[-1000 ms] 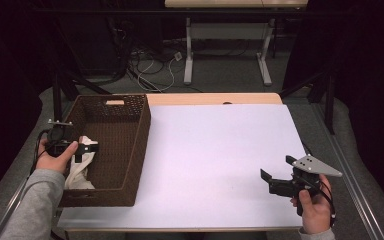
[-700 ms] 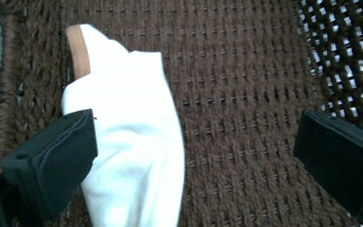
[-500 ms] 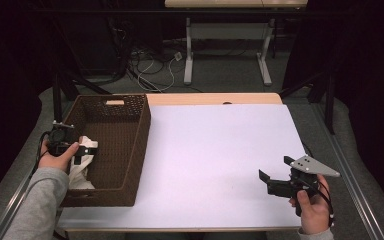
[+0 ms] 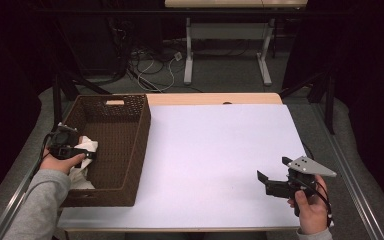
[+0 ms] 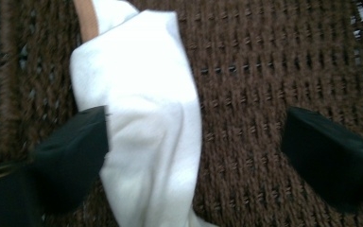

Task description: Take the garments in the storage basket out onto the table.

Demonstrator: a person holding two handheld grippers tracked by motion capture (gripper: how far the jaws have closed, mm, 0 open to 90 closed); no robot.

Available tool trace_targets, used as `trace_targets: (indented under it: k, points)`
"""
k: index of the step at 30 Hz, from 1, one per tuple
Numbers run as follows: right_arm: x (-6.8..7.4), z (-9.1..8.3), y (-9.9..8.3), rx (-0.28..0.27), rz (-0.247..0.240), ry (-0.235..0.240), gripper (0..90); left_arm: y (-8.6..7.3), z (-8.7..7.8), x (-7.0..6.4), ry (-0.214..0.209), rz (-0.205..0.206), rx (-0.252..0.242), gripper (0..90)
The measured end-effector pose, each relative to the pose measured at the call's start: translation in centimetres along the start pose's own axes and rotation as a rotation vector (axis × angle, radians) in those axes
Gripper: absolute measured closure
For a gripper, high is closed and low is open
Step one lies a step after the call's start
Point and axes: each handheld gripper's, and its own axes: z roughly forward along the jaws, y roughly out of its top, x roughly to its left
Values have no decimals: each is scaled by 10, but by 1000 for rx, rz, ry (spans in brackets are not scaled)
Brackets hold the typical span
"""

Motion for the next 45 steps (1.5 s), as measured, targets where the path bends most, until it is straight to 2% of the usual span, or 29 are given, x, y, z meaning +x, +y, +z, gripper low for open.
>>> trace_targets:
  k: [1,2,4,6,8,11,13,16,20,24,26,28,32,33,36,39,45]
  points:
    - [0,0,0,-1,-1,3,44,0,0,0,4,-16,3,175]
    - [0,0,0,2,-2,0,44,-1,0,1,11,-21,7,178]
    - [1,0,0,5,-2,1,45,-1,0,2,20,-32,24,295]
    - [1,1,0,0,-7,4,45,-2,-1,3,30,-31,33,311]
    - [1,1,-1,-2,-11,4,46,-3,0,4,40,-51,50,361]
    - [2,2,-1,6,-15,2,54,-3,-1,5,52,-47,58,441]
    - [2,3,-2,6,-20,2,54,-2,0,3,60,-37,65,454]
    - [2,3,-2,13,-20,5,57,-2,1,1,93,-36,76,507]
    - [3,3,-2,15,-22,9,59,-3,1,-1,154,-51,79,508]
    - [3,3,-3,16,-23,10,62,-2,1,-4,203,-36,79,562]
    - [3,4,-3,14,-24,9,63,-2,2,-5,222,-45,92,597]
    - [3,5,-3,13,-26,8,63,-2,4,-5,213,-59,110,597]
    - [3,5,-3,18,-32,9,63,-1,6,-4,228,-65,126,544]
    - [3,5,-3,18,-31,9,63,-1,8,-3,228,-67,151,525]
    - [3,5,-3,21,-34,7,63,0,11,-2,230,-79,177,479]
    - [4,5,-3,23,-35,7,64,1,15,0,221,-104,212,463]
    - [3,5,-4,26,-35,6,65,0,22,6,188,-135,226,455]
